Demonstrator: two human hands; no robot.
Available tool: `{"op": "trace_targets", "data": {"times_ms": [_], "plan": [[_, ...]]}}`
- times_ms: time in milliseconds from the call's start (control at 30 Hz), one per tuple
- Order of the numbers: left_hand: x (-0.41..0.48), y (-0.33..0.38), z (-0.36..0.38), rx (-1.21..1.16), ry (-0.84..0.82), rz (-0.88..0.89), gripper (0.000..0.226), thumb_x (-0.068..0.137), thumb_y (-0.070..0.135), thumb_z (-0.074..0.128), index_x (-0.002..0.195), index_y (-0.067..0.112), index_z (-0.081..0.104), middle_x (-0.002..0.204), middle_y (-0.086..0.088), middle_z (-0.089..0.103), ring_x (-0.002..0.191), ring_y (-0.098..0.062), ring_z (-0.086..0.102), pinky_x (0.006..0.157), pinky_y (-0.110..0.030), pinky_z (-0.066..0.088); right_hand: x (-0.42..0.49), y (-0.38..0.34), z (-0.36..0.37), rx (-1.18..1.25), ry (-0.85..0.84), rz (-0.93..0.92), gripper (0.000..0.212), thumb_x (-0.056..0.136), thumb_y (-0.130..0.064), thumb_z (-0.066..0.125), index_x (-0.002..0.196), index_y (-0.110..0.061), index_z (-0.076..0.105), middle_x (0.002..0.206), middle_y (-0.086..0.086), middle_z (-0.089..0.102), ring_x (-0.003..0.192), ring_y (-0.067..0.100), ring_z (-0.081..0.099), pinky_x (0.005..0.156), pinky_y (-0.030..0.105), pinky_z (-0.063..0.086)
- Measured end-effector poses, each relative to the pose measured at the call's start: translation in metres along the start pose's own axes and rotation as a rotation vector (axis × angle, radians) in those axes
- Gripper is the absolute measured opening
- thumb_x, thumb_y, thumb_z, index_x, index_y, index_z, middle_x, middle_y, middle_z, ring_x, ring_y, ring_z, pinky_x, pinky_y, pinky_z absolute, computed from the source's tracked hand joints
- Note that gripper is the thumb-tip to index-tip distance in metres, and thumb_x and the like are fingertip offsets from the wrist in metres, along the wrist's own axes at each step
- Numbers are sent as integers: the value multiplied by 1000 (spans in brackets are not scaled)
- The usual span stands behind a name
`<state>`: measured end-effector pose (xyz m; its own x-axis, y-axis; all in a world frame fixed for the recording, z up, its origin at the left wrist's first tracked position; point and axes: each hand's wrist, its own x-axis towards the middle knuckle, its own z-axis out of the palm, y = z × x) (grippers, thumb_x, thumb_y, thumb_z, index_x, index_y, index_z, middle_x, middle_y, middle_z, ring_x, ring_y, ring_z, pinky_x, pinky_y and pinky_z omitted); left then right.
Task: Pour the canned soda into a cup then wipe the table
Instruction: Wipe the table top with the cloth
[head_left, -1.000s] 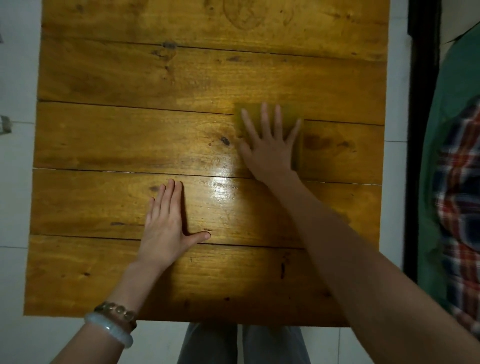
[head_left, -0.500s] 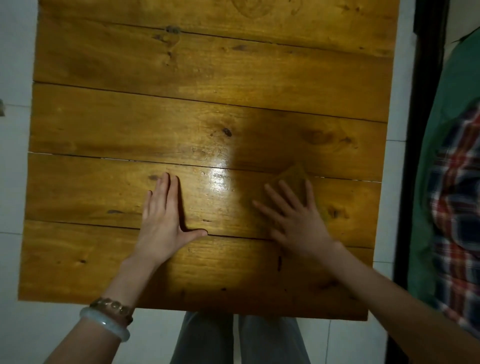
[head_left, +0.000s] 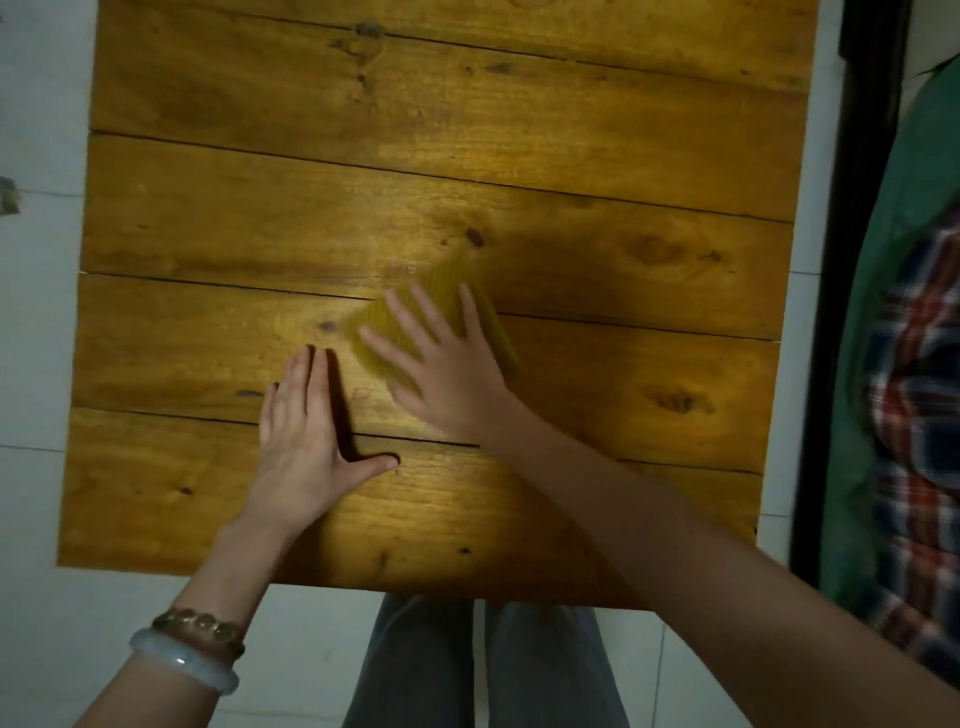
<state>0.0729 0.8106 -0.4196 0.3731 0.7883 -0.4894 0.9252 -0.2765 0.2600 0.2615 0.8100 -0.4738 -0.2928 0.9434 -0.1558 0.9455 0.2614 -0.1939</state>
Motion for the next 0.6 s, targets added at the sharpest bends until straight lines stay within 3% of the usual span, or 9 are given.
{"op": "trace_targets", "data": {"times_ms": [133, 233, 300, 400, 467, 533, 600], "plan": [[-5, -2, 0, 16, -36, 40, 132, 52, 72, 63, 150, 7, 3, 157, -16, 4, 145, -26, 3, 117, -50, 8, -96, -2, 15, -32, -72, -158, 63, 90, -53, 39, 147, -34, 22, 157, 7, 17, 144, 30, 14, 111, 63, 1], [-5, 3, 6, 25, -58, 50, 132, 52, 73, 63, 150, 7, 3, 157, -16, 6, 145, -27, 4, 116, -49, 7, -138, 34, 11, -107, -95, -50, 65, 87, -55, 28, 147, -38, 12, 156, 3, 13, 143, 26, 6, 112, 60, -4], [-4, 5, 10, 25, -64, 53, 132, 53, 73, 62, 150, 8, 2, 158, -15, 5, 145, -28, 3, 117, -49, 6, -144, 62, 4, -97, -101, 99, 66, 86, -55, 29, 147, -38, 10, 156, 5, 16, 143, 27, 8, 110, 64, 2], [-4, 6, 15, 36, -54, 50, 132, 54, 76, 59, 150, 9, 0, 158, -13, 1, 146, -26, -1, 117, -48, 2, -109, 91, -8, -73, -57, 371, 59, 92, -52, 25, 147, -35, 16, 156, 9, 21, 143, 32, 16, 107, 68, 12], [-4, 5, 16, 33, -45, 49, 132, 53, 77, 57, 150, 7, 1, 158, -13, 1, 146, -25, -2, 117, -47, 2, -57, 95, -16, -43, -3, 504, 58, 93, -54, 18, 148, -35, 17, 157, 9, 17, 144, 32, 13, 107, 66, 6], [-4, 5, 16, 25, -40, 52, 132, 53, 75, 59, 150, 6, 2, 158, -13, 2, 146, -25, -1, 117, -46, 2, -2, 84, -22, 1, -5, 562, 61, 91, -57, 15, 148, -37, 13, 159, 8, 8, 145, 31, 5, 108, 64, -3], [-3, 5, 15, 19, -33, 53, 133, 53, 71, 65, 150, 6, 2, 158, -13, 3, 146, -25, 0, 118, -47, 4, 32, 57, -22, -1, 3, 498, 61, 91, -58, 17, 148, -37, 15, 159, 8, 8, 145, 32, 5, 108, 64, -5]]}}
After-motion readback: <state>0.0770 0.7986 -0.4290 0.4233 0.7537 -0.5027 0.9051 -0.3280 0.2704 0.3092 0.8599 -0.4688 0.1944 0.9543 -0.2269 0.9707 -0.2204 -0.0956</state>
